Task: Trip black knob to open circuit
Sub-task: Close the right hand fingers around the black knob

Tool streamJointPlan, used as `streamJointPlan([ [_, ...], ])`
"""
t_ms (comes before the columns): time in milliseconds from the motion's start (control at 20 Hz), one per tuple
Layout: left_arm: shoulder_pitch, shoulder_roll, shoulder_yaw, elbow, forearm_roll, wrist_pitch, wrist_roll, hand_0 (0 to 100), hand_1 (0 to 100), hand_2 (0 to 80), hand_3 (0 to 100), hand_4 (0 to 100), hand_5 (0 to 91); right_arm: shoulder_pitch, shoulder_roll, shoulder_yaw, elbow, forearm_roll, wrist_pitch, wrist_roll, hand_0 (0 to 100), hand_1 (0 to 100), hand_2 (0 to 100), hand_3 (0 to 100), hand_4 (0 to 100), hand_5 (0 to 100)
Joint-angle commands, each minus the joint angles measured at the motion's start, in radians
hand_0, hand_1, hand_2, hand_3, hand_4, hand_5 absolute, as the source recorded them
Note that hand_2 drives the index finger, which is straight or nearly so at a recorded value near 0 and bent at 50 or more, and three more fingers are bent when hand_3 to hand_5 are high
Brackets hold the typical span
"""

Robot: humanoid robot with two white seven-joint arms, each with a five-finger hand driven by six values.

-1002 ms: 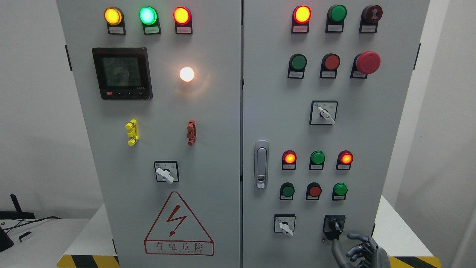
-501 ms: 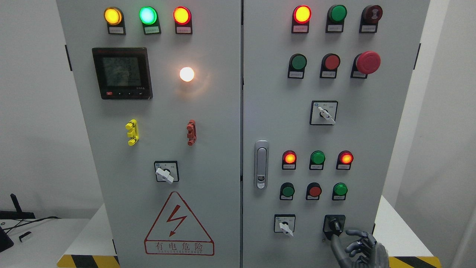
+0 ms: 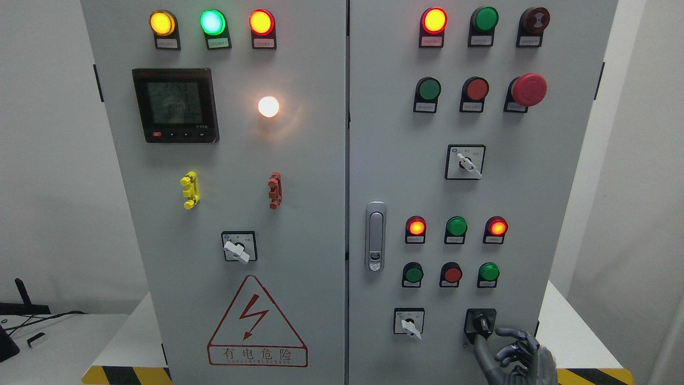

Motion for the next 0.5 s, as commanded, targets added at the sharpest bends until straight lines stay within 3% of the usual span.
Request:
streamJointPlan([
  [0, 0.000, 0.000, 0.000, 0.000, -0.031, 0.000, -0.001, 12, 39, 0.0, 0, 0, 0.0, -0.002, 0.005, 0.002, 0.002, 0.001, 0.001, 0.000, 23, 78, 46, 82, 85, 95],
  [451, 0.000, 0.000, 0.000, 0.001, -0.031, 0.000, -0.001, 12, 39, 0.0, 0, 0, 0.0, -0.002, 0.006, 0.022, 0.002, 0.001, 0.001, -0.001, 23, 79, 46, 82, 85, 95],
])
